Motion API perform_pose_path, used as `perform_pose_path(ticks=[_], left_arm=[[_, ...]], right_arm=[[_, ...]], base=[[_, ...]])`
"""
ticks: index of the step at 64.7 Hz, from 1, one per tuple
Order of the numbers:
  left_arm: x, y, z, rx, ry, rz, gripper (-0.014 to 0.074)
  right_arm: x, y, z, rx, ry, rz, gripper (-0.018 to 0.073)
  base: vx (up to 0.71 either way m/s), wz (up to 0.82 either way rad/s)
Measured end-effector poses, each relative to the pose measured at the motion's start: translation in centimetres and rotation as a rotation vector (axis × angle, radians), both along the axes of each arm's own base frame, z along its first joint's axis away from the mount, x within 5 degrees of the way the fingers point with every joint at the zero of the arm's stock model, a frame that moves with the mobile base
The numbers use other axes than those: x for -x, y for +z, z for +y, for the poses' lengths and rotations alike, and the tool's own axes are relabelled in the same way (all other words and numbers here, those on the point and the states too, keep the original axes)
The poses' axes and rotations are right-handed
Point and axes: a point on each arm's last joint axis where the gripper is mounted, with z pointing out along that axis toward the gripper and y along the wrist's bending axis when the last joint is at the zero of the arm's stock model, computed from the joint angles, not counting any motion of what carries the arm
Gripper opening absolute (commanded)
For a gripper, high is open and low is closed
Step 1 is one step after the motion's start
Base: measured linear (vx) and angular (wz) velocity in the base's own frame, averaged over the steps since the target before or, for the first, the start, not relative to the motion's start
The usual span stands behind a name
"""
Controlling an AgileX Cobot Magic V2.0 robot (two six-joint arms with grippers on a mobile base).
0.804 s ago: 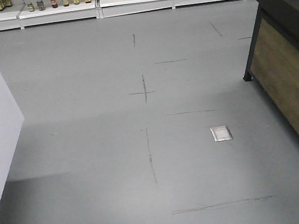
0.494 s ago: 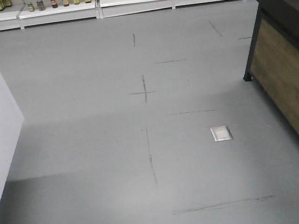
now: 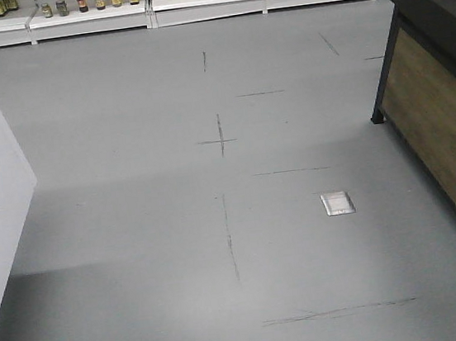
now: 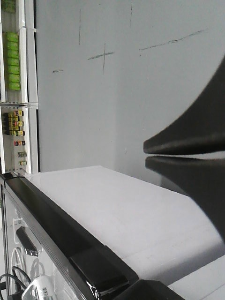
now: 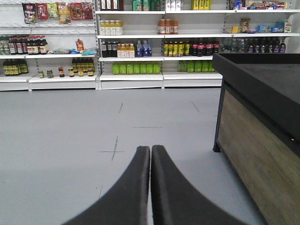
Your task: Pick three apples into basket with both arms
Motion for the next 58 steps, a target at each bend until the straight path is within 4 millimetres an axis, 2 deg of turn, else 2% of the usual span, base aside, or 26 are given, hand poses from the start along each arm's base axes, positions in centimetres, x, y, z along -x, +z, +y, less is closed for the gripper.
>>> perform_pose_path(ticks=[58], left_arm=[[0.00,0.00,0.00,0.000,0.000,0.000,-0.0007]], right_arm=[[0.00,0.00,0.00,0.000,0.000,0.000,-0.0008]], base=[[0.00,0.00]])
